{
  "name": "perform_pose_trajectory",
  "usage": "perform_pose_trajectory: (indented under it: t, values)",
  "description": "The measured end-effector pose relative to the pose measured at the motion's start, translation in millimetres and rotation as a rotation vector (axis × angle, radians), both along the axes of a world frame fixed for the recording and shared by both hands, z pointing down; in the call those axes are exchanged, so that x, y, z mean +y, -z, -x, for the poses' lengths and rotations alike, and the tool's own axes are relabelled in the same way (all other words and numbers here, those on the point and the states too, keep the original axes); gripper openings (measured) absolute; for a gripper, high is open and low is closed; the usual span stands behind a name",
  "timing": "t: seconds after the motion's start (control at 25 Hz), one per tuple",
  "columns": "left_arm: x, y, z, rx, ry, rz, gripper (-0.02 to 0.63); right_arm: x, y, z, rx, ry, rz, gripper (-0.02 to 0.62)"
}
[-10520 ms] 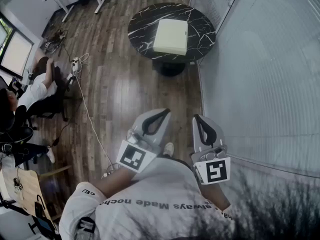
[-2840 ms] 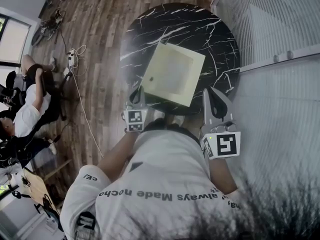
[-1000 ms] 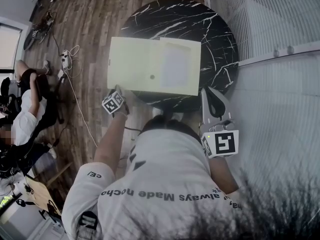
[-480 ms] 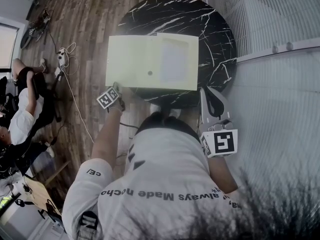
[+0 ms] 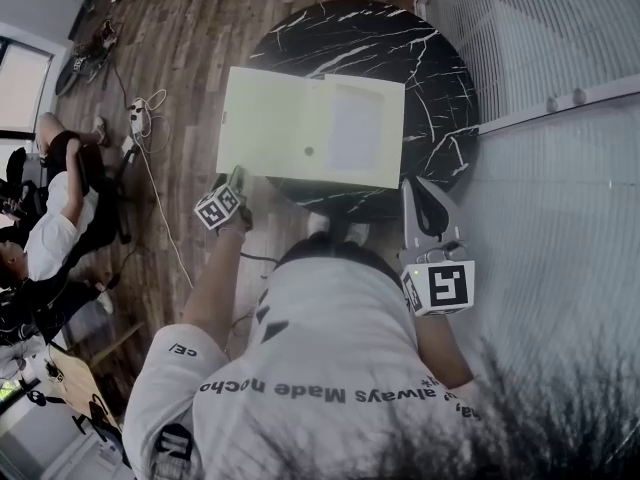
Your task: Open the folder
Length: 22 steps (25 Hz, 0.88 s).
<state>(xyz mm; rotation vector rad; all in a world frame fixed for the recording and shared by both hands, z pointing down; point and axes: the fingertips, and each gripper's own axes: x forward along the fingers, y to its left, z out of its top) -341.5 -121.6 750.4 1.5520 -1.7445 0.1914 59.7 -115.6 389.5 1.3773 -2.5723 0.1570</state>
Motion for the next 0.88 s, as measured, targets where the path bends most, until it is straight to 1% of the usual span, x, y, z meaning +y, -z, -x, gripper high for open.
perform_pose_trajectory:
  t: [0.08,0.2,0.28,0.32,0.44,0.56,0.64,0.88]
  values:
    - [7,14,-7,0.006,0.009,-0.012,0.257,1,2,0,-0.008,0.005,-0.008,0.002]
    - [27,32,-16,0.000,0.055,0.005,0.268,3,6,0,-0.017,0.009,-0.019,0.002]
    - [39,45,-29,0.023,0.068,-0.001,0.268,4,9,1,-0.021,0.013,-0.026,0.002]
    - [43,52,-38,0.032,0.060,-0.006,0.264,4,11,2,-0.022,0.015,-0.028,0.002]
    - [49,79,-71,0.031,-0.002,-0.036,0.228,7,13,1,-0.023,0.020,-0.036,0.002]
    - [42,118,-101,0.027,-0.069,-0.111,0.190,9,17,-1,-0.018,0.027,-0.045,0.002]
    - [32,150,-121,0.013,-0.129,-0.173,0.168,11,19,-2,-0.014,0.030,-0.051,0.002]
    - [10,250,-183,-0.097,-0.343,-0.360,0.120,15,32,-3,-0.013,0.034,-0.056,0.002]
